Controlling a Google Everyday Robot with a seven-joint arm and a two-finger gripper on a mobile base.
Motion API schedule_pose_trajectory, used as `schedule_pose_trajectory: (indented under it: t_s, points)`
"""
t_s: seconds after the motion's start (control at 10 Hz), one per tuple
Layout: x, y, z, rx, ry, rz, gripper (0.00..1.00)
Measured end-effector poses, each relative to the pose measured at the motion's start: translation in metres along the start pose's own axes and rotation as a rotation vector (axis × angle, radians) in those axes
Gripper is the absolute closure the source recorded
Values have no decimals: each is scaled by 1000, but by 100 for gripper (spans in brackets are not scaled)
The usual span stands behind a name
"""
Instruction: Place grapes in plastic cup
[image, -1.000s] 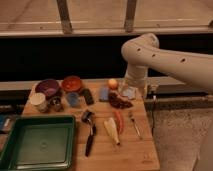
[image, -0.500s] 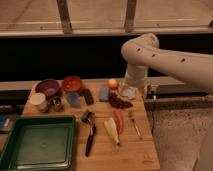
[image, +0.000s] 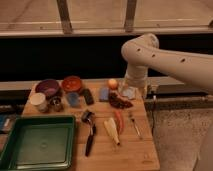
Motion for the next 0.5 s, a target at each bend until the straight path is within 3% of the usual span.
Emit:
schedule_pose_trajectory:
  t_s: [0.2,0.5]
  points:
    - [-21,10,-2,-31,-47,-181,35]
    - [-60,50,-1,-46,-74,-573,35]
